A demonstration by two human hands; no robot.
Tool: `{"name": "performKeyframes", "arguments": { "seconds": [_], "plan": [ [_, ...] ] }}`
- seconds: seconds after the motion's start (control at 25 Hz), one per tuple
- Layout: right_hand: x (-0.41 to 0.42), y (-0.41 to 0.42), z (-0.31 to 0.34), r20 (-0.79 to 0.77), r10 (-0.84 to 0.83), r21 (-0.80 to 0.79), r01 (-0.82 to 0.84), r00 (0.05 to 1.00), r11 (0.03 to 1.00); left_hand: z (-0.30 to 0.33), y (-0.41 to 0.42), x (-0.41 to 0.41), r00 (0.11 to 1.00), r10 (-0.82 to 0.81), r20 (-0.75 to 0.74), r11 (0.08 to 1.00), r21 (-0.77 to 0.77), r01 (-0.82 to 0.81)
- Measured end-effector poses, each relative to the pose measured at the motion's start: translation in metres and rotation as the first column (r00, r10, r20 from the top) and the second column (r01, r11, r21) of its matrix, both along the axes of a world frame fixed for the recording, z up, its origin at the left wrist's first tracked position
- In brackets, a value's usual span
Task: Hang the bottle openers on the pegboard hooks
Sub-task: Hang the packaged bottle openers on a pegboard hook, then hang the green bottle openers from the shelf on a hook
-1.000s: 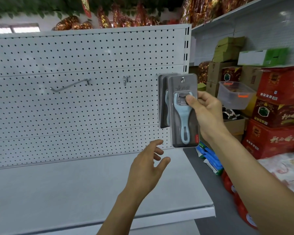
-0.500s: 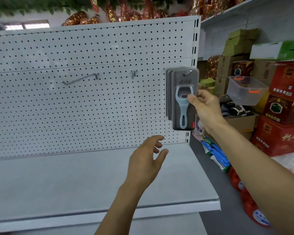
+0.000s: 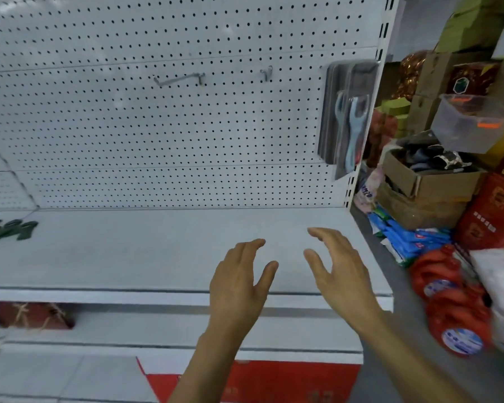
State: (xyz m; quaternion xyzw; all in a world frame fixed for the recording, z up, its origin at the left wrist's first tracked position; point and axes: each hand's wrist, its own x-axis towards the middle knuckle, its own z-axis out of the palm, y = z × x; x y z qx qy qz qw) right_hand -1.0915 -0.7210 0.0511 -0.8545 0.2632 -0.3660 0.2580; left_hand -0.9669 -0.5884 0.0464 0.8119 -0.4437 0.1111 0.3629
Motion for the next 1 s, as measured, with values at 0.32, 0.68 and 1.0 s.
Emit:
{"name": "performKeyframes", "arguments": {
  "seconds": [0.32, 0.68, 1.0],
  "plan": [
    [0.081, 0.111, -0.056, -0.275, 0.174, 0.001, -0.181, 0.945, 0.983, -0.048, 0.123, 0.066, 0.984, 0.154, -0.089, 0.981, 0.129, -0.142],
    [0.257, 0.295, -0.064, -0.324, 0.290, 0.041, -0.293, 0.900, 0.955, -0.056, 0.324, 0.218, 0.960, 0.272, -0.071, 0.940, 0.232, -0.249],
    [0.392, 0.411, -0.063, -0.345, 0.402, 0.078, -0.401, 0.848, 0.913, -0.054, 0.458, 0.337, 0.913, 0.393, -0.115, 0.902, 0.241, -0.358]
  ]
}}
